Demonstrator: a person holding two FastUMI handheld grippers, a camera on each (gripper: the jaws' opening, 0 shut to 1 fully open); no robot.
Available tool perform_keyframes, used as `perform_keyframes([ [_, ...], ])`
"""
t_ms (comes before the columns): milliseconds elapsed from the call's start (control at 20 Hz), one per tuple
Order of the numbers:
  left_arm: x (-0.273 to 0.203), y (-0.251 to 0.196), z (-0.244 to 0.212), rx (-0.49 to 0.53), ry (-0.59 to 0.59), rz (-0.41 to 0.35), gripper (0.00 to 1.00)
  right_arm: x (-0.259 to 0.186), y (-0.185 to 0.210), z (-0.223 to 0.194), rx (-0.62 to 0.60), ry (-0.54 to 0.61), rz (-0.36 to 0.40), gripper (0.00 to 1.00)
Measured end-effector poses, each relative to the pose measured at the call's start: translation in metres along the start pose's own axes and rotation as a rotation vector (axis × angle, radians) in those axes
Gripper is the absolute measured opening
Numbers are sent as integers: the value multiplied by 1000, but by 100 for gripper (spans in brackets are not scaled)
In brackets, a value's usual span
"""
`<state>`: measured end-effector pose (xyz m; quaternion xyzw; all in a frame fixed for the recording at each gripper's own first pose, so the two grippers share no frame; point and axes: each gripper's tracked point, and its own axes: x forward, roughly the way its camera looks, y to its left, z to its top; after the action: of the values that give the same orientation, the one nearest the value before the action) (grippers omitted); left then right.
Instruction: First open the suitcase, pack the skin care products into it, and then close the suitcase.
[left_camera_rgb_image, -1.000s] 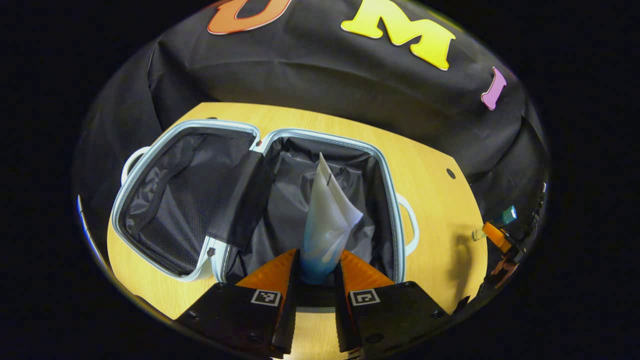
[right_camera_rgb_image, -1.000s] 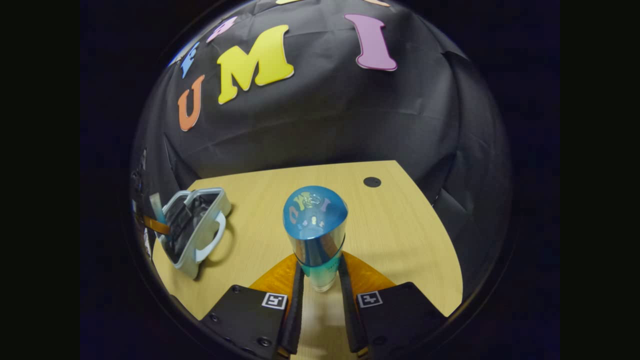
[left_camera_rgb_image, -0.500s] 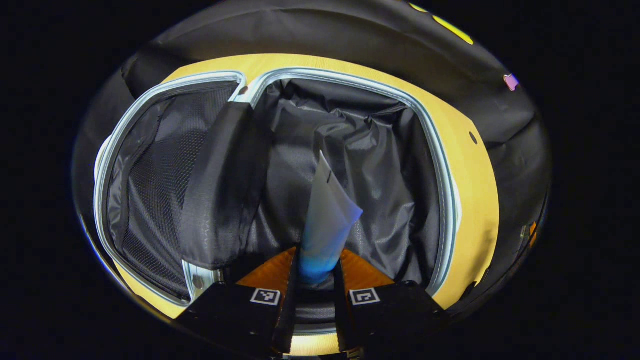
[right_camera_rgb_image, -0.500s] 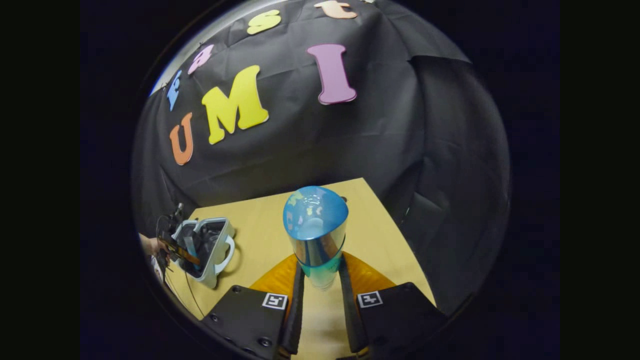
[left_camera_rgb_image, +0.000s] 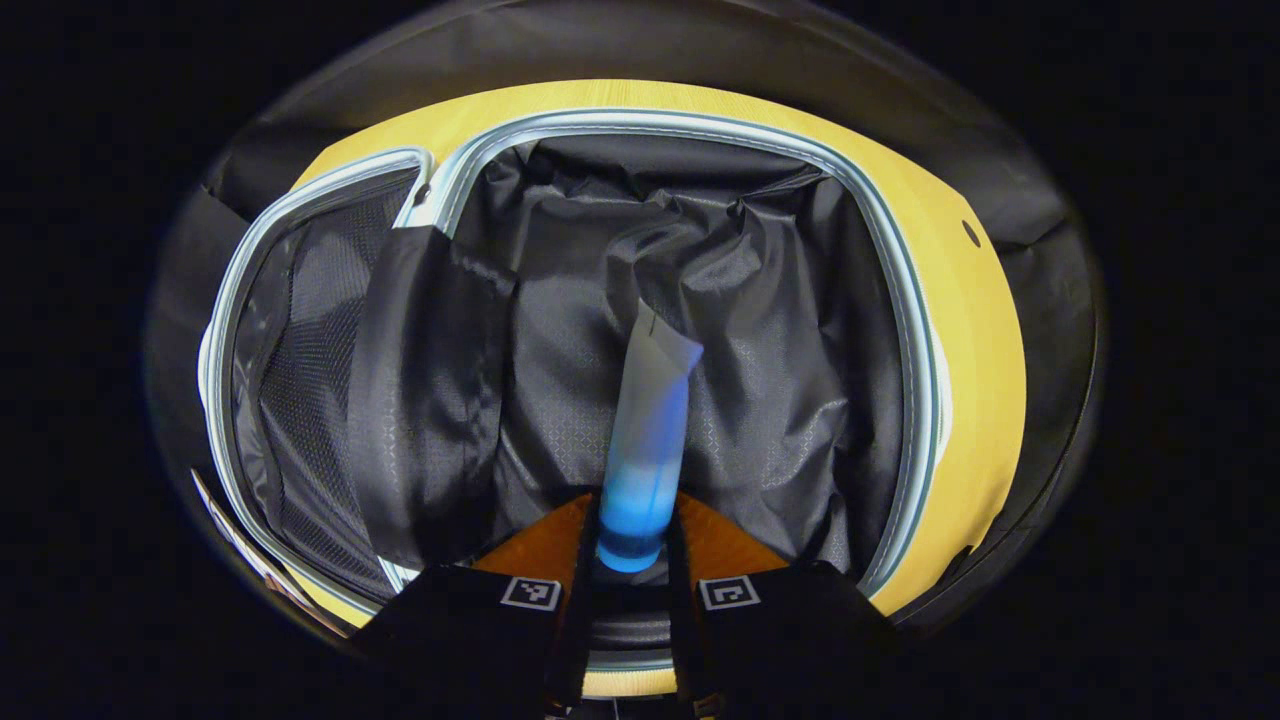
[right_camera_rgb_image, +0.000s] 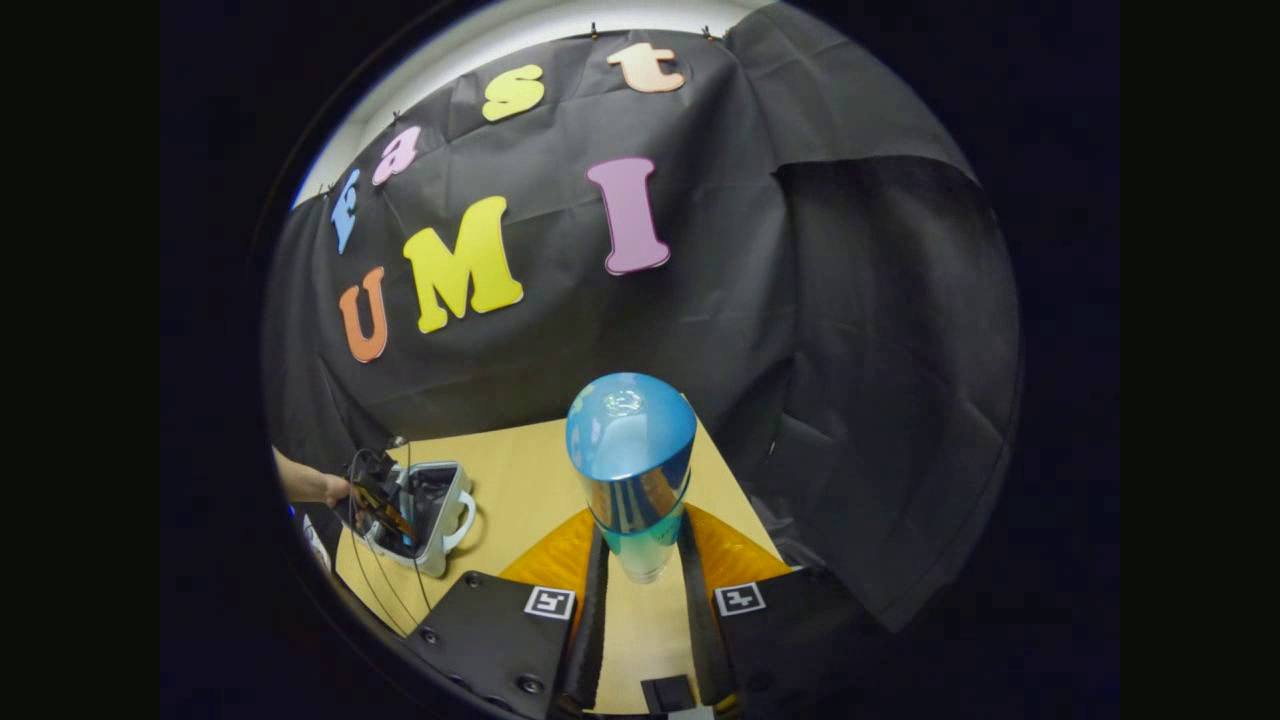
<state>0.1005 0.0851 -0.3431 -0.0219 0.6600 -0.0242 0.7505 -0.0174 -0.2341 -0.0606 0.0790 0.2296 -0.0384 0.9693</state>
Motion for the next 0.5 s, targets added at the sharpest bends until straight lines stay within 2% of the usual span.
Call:
perform_keyframes([
  [50, 1, 0, 1, 4, 5, 8, 43, -12, -2, 2, -4, -7, -8, 34],
  [100, 3, 0, 2, 9, 9, 15, 37, -21, -4, 2, -3, -11, -17, 34],
  [150, 5, -1, 1, 9, 18, 15, 37, -31, -7, 2, 2, -12, -26, 34],
  [200, 8, -2, -1, -1, 30, 10, 45, -39, -11, 1, 10, -10, -38, 34],
  [250, 7, -3, 0, -7, 33, 12, 37, -48, -17, -1, 21, -9, -53, 34],
  [350, 9, -3, 1, 4, 26, 9, 39, -62, -25, -4, 29, -6, -82, 30],
  [400, 8, -4, 2, -1, 19, 8, 39, -69, -25, -7, 19, 0, -87, 34],
  [500, 9, -5, 1, -13, 7, -8, 42, -81, -11, -7, -16, 2, -69, 34],
])
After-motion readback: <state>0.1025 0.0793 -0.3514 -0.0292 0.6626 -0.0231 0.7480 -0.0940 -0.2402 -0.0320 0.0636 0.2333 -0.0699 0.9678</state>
